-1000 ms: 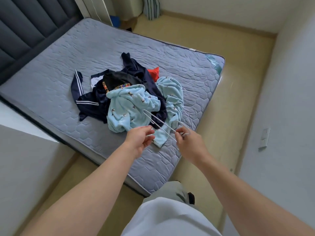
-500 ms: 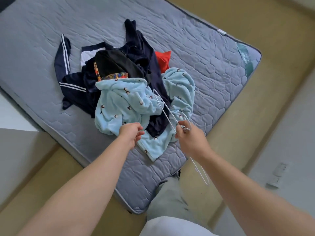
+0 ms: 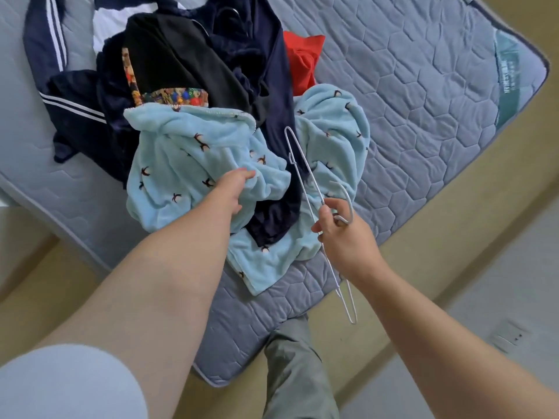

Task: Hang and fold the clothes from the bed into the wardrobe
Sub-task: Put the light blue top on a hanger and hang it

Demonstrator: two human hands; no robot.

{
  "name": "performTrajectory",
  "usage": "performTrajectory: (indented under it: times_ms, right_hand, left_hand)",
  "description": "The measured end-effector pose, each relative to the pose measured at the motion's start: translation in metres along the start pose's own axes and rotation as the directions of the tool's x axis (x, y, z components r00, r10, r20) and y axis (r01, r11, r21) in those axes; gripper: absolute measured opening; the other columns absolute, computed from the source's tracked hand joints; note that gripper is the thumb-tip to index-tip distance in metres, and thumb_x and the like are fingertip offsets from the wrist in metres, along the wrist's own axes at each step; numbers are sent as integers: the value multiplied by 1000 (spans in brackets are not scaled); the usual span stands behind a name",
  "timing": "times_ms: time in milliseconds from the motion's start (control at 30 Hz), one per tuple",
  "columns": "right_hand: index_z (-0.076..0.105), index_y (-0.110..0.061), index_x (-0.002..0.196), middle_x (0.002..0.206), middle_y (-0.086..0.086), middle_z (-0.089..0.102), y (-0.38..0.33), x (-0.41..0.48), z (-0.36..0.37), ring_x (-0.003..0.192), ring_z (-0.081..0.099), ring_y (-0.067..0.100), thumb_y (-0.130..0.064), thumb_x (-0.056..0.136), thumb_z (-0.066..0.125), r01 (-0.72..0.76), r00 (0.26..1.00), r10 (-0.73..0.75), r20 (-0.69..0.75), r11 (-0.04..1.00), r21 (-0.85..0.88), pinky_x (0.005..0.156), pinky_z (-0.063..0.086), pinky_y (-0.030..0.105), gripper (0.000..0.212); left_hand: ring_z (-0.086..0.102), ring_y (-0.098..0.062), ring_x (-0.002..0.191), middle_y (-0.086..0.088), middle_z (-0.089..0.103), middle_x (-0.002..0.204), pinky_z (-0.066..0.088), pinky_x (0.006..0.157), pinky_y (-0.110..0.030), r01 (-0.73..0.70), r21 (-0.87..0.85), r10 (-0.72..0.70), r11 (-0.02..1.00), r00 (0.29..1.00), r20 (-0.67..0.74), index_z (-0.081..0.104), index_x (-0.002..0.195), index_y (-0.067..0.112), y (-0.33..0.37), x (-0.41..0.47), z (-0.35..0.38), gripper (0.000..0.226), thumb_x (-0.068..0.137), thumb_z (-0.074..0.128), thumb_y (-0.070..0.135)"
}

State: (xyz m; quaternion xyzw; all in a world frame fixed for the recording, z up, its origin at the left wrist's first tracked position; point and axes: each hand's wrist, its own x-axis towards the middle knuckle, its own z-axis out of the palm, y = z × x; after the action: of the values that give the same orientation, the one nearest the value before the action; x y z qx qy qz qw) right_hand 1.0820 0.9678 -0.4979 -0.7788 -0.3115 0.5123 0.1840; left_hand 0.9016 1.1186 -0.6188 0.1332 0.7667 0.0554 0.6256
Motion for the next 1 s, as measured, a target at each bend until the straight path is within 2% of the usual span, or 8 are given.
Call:
performTrajectory:
  times_ms: [100,167,300,400,567,667,833,1000]
  right_hand:
    - [49,-48,95,87,-10,71,7,10,2,80,67,9,-44,105,41,-16,1000,16,10,1000,-9,70,54,31,13]
    - [49,-46,86,85,-11,70,8,13,3,80,67,11,-42,104,41,-32,999,33,12,999,-24,71,55,32,20]
    - [48,-42,86,87,-8,70,-6,12,4,82,68,16,-41,105,39,-25,999,28,46,998,-63,75,55,39,21]
    - [53,-25,97,91,3,70,-31,3,0,84,67,27,-37,106,39,2,998,2,68,998,-60,78,55,46,20]
    - [53,-28,95,91,4,71,-70,-23,-18,84,67,28,-36,106,38,75,993,-70,91,995,-60,70,56,39,20]
    - [48,-35,87,91,2,71,-86,-42,-33,81,67,25,-36,106,38,136,986,-129,107,989,-56,60,50,30,21]
    - [53,-23,103,92,1,70,-103,-70,-56,86,67,28,-34,104,36,194,968,-182,172,979,-58,68,51,35,21]
    - [53,-26,103,91,-2,70,-115,-95,-83,85,69,25,-36,103,34,290,930,-265,254,955,-63,71,54,38,21]
  left_hand:
    - [27,-28,149,-2,27,163,24,122,-51,52,-118,-50,992,998,26,37,153,22,2,23,4,73,91,71,37]
    - [44,-25,138,-4,43,154,34,117,-44,23,-203,-32,979,999,-41,43,146,16,0,32,3,66,89,72,27]
    - [67,-21,91,-7,69,110,58,84,-36,-158,-348,54,924,956,-289,62,98,14,-12,21,-11,22,80,74,9]
    - [65,-21,78,-7,66,99,58,63,-32,-172,-482,29,859,957,-289,57,93,13,-20,-19,-30,29,69,70,4]
    - [71,-27,98,-4,72,112,59,88,-47,-115,-469,76,876,992,-101,63,124,20,-33,-90,-65,59,73,86,38]
    - [69,-23,99,0,69,112,58,84,-41,-216,-423,145,880,970,-193,62,117,24,-39,-130,-78,48,79,82,46]
    - [71,-22,96,0,73,103,59,89,-45,-442,-365,298,819,873,-387,68,99,26,-37,-204,-81,42,75,77,58]
    - [74,-14,82,9,74,82,59,64,-31,-593,-351,348,725,754,-557,66,84,26,-43,-288,-75,45,70,74,68]
